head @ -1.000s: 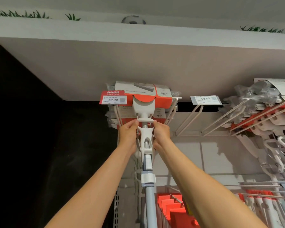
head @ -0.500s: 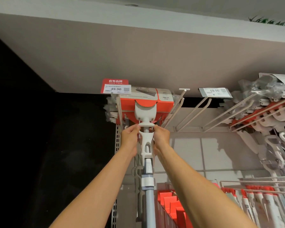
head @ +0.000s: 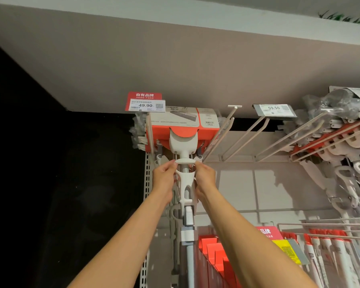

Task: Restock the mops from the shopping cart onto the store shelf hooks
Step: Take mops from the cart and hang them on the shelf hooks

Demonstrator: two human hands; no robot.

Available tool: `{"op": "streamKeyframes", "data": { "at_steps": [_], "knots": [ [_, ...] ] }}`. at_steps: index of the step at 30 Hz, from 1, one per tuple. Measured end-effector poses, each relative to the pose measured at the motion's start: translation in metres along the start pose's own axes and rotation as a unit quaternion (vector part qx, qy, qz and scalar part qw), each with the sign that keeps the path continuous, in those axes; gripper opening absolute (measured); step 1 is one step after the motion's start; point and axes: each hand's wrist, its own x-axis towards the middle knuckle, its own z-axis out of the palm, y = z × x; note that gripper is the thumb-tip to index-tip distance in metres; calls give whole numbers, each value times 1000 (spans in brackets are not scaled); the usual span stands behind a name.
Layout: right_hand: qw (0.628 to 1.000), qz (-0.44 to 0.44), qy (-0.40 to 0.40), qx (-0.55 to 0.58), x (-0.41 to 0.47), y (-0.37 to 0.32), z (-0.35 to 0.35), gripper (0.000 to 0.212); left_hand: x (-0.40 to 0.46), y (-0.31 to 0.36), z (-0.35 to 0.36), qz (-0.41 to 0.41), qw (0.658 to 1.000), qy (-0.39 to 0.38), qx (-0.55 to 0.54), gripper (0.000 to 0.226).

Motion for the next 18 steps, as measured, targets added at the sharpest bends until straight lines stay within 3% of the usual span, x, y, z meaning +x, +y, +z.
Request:
{"op": "streamKeyframes", "data": {
  "at_steps": [11, 18],
  "knots": [
    [999, 39, 29, -8, 6, 12, -2, 24, -3, -10, -5, -3, 999, 1, 51, 26],
    [995, 90, 42, -14, -3, 8, 1, 21, -15, 4, -6, -47, 996, -10, 69, 23]
  ]
}}
